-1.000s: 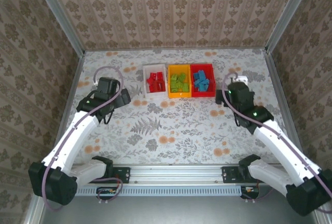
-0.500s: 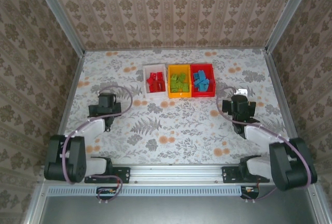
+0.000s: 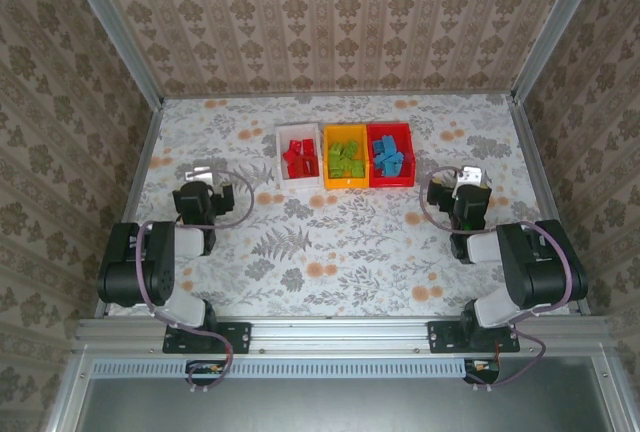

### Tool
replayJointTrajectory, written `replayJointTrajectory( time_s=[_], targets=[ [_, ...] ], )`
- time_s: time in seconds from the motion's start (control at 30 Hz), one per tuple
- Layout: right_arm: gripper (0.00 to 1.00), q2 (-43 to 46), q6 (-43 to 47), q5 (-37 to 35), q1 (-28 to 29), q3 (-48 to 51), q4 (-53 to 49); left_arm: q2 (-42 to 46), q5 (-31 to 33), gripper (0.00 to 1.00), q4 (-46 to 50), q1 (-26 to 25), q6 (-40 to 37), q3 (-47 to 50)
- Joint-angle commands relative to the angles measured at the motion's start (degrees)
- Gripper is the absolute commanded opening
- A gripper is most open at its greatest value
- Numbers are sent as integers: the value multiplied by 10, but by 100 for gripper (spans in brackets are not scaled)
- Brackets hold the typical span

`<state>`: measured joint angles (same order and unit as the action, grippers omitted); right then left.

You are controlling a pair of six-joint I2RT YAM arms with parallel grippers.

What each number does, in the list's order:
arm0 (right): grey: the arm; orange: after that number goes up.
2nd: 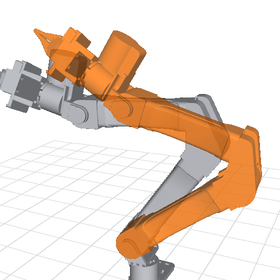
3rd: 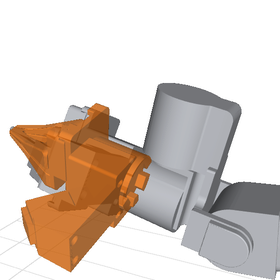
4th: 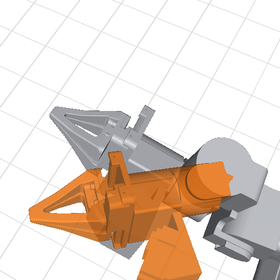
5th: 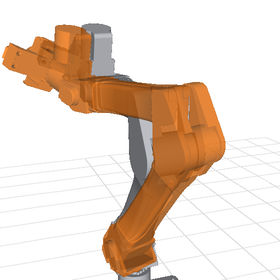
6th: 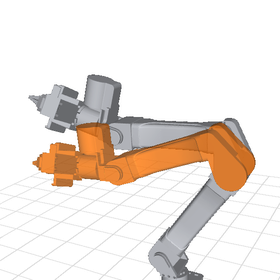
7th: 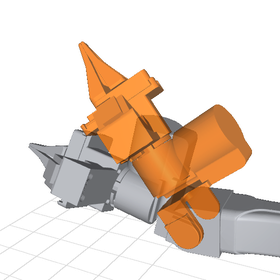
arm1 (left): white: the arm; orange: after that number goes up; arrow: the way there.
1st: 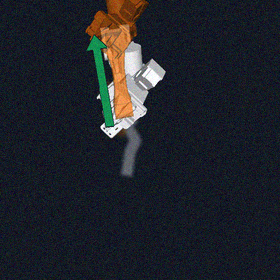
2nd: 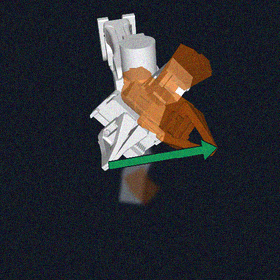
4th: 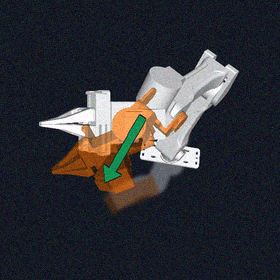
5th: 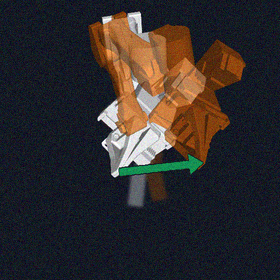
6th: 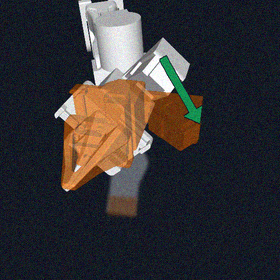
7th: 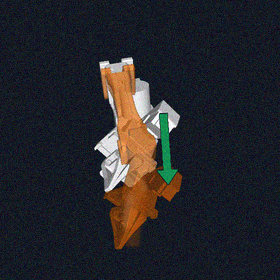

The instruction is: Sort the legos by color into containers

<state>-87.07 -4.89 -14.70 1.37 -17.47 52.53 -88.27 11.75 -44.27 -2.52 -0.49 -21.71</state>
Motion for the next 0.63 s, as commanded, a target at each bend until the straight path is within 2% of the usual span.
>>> replayJointTrajectory(
  time_s=[0.0, 0.03, 0.6],
  targets=[
    [100, -8, -3, -1, 3, -30, 19, 3, -5, 100, -65, 1, -1, -5],
    [100, -9, 5, -11, 13, -45, -6, 1, -4, 100, -72, 1, -2, -4],
    [100, -8, 15, 12, 14, -40, 3, 2, -5, 100, -67, 1, -1, -4]
  ],
)
